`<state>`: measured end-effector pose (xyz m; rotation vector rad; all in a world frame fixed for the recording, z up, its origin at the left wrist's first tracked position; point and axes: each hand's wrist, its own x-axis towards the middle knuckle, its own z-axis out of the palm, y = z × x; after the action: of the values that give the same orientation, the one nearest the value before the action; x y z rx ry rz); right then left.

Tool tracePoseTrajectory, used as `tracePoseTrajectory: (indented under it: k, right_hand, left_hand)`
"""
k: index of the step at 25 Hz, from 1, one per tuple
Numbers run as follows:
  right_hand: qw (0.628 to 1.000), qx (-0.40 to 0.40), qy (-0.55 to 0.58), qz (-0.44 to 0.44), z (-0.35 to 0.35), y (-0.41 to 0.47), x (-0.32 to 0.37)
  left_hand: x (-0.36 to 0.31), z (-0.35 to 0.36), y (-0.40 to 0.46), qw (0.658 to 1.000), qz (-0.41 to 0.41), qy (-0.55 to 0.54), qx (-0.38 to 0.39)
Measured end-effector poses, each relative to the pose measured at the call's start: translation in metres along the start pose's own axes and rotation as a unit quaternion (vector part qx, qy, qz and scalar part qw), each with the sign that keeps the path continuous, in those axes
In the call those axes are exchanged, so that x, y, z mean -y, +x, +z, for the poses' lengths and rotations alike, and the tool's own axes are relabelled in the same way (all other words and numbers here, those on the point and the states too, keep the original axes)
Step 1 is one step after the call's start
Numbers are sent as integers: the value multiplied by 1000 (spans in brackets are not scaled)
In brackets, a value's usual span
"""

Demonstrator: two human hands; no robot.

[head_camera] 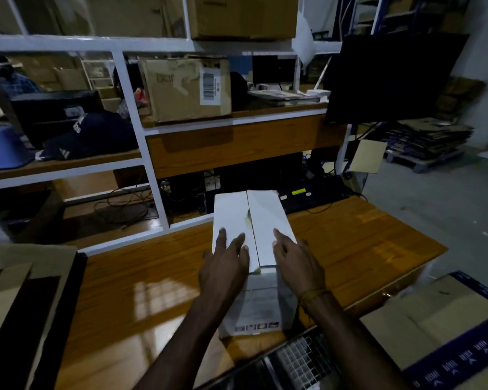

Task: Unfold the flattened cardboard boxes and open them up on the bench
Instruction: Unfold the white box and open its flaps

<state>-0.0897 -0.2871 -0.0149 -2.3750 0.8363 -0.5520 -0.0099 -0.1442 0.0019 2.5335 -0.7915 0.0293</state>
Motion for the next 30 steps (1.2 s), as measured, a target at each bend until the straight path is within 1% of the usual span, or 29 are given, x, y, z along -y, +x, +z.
tracePoseTrajectory:
  k: [2,4,5,7,9,10,11,12,14,16,17,18,19,21,22,25,27,30]
  right_hand:
    - [1000,-14,0,-12,2,-5,2]
    - [998,-31,10,-55,5,-12,2]
    - [997,-22,16,-69,4,-13,1]
    - [996,34,18,-80,-2,-12,-3]
    - [989,103,33,-100,-10,-11,-9]
    - [985,122,49,-115,-13,-11,-13]
    - [982,121,72,-128,-15,-11,-18]
    - [981,100,101,-136,-16,-11,-22]
    - [976,17,146,-159,-16,-14,-24]
    - [968,-66,136,-203,-15,-21,-21]
    - [963,-105,121,-217,-15,-25,-19]
    - [959,-143,113,-215,-16,-28,-18]
    - [957,-177,121,-195,-16,-31,-18]
    - [953,-219,157,-140,-19,-33,-22]
    - [950,-237,153,-130,-20,-33,-23]
    - [949,-287,61,-115,-22,-32,-21]
    - [945,-312,-22,-95,-26,-32,-15]
    - [933,-317,-156,-69,-26,-33,-17]
  left_hand:
    - [-3,-3,-2,1000,-19,3,14]
    - [-2,-3,-5,999,-22,13,23]
    - [-1,-2,-5,999,-21,17,24]
    - [4,0,0,999,-10,34,16]
    - [7,2,2,999,-8,47,26]
    - [7,1,2,998,-8,48,32]
    - [5,-1,2,998,-2,50,34]
    - [3,-4,4,998,16,49,26]
    - [-4,-10,10,996,87,7,1]
    - [-12,-13,16,988,146,-48,-8]
    - [-15,-13,18,984,168,-52,-5]
    - [-19,-12,20,982,186,-41,4]
    - [-22,-11,21,980,197,-21,20]
    - [-29,-7,22,977,204,30,63]
    - [-31,-5,22,974,208,54,75]
    - [-34,0,22,965,221,100,96]
    - [-33,2,20,963,225,117,90]
    - [-33,4,20,962,243,96,82]
